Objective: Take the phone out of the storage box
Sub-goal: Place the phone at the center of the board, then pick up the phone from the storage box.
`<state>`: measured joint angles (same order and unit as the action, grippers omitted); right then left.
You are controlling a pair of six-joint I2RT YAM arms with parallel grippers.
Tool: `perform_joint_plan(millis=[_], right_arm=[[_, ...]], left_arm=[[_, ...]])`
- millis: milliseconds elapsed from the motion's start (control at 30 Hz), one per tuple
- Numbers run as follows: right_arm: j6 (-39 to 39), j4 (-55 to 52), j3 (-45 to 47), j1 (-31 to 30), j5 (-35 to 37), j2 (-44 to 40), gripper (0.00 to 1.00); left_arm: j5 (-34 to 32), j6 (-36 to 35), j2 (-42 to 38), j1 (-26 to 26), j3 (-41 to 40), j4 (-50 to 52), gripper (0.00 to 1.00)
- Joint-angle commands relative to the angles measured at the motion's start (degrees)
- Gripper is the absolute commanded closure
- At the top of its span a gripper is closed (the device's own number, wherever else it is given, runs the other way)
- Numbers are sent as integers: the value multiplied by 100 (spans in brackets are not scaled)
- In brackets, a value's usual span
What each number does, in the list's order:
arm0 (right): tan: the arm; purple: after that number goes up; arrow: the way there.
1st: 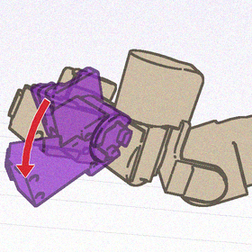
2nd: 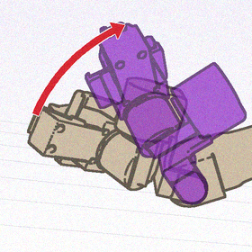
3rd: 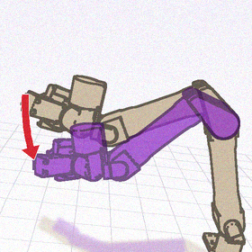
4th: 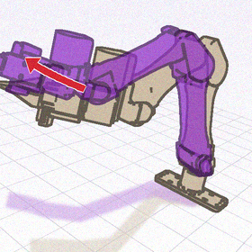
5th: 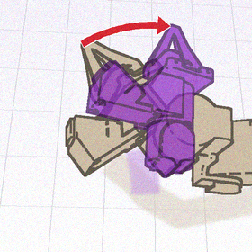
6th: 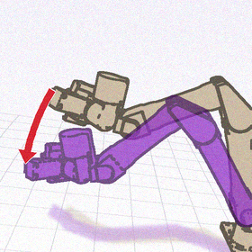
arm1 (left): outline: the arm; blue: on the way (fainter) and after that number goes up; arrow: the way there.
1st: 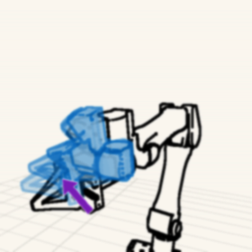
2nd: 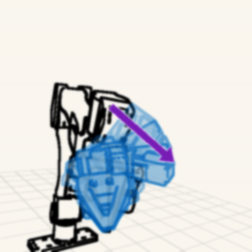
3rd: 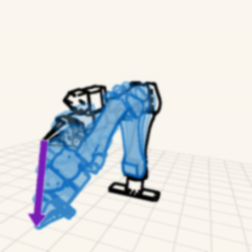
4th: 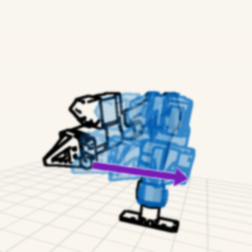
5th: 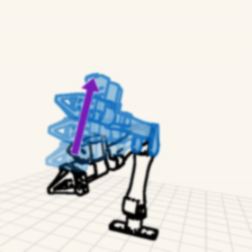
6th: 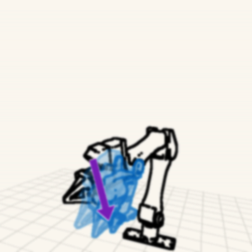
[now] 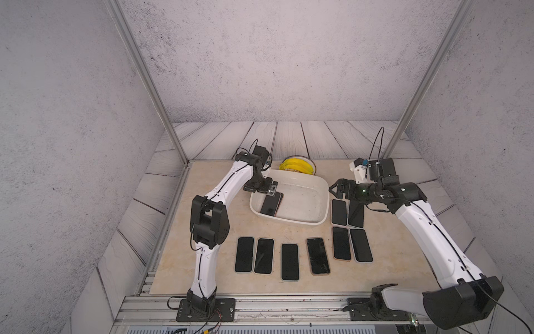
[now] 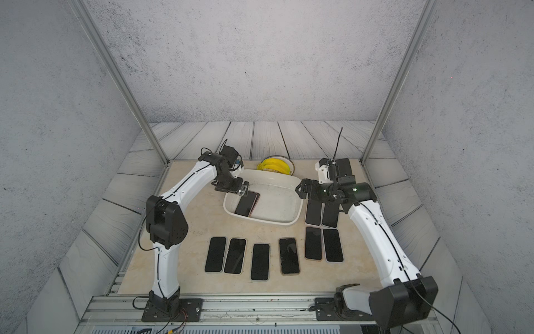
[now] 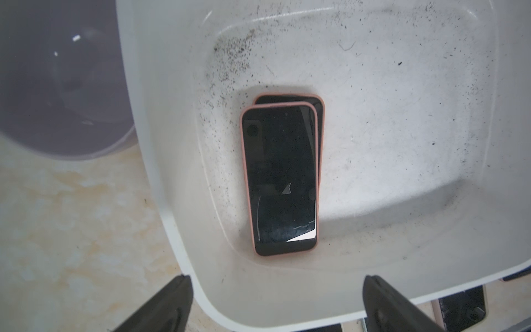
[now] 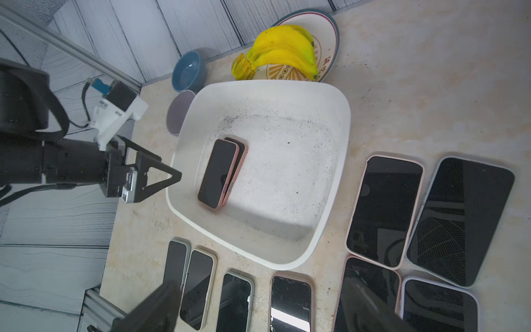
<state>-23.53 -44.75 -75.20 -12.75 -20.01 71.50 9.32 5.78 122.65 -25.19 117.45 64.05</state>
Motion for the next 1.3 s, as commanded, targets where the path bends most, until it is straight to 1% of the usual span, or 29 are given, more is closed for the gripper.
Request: perform_joint_plan(millis=[0, 167, 200, 367, 467, 700, 1033, 1133, 1267], right_arm=[[54, 398, 300, -20, 78, -337, 7], [200, 608, 508, -25, 125, -516, 5], [191, 609, 494, -25, 90, -492, 0], [-32, 778, 480, -60, -47, -366, 0], [-72, 800, 467, -90, -64, -332, 0], [-95, 791, 506, -122, -99, -367, 0], [-108, 746, 548, -121, -64, -434, 0], [-117, 746, 572, -118, -56, -435, 0], [-132, 757, 568, -120, -39, -427, 0]], left_arm=[[-141, -340, 283, -84, 120, -8, 1], [-126, -599, 573, -236, 159, -184, 2], [-99, -638, 641, -273, 190, -204, 1], [-270, -728, 995, -381, 393, -162, 2], [-453, -754, 1119, -372, 463, -128, 2], [-598, -713, 1394, -373, 529, -95, 2], [-526, -623, 1737, -346, 817, 9, 2], [-519, -605, 1782, -346, 845, 31, 0], [-503, -578, 1854, -329, 854, 55, 4]])
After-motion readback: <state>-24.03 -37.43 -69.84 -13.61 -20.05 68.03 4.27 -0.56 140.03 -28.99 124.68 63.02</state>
